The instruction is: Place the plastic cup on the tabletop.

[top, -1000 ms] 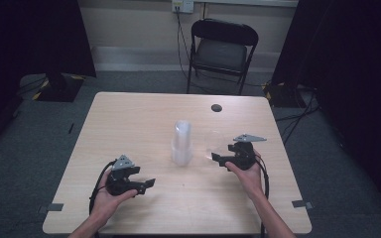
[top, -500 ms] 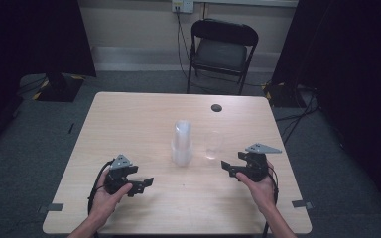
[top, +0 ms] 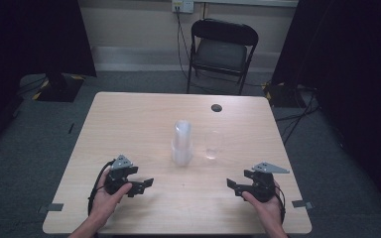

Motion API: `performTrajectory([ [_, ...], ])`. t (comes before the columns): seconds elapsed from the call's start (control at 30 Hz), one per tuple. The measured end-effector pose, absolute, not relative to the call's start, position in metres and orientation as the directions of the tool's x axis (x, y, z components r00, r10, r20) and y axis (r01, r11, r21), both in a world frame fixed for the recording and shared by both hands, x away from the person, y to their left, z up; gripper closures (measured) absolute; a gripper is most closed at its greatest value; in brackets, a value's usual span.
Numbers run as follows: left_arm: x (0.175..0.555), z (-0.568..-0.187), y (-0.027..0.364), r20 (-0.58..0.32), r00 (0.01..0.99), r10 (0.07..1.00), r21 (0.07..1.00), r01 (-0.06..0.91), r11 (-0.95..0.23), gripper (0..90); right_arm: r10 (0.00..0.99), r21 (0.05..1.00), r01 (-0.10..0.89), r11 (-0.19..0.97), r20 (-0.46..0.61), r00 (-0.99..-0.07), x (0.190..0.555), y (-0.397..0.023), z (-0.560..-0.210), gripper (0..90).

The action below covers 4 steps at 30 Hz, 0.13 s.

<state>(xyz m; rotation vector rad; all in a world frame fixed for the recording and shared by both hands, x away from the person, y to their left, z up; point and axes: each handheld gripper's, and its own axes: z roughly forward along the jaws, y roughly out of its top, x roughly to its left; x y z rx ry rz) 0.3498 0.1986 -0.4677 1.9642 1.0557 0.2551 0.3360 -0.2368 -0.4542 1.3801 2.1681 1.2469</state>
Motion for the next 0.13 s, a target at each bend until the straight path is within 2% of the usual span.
performTrajectory([
  [0.13, 0.3502, -0.4684, 0.1986, -0.212, 0.615, 0.76, 0.773, 0.581, -0.255, 19.4, 0.849, 0.774, 0.609, 0.173, 0.197, -0.491, 0.337, -0.2381, -0.4596, 16.7],
])
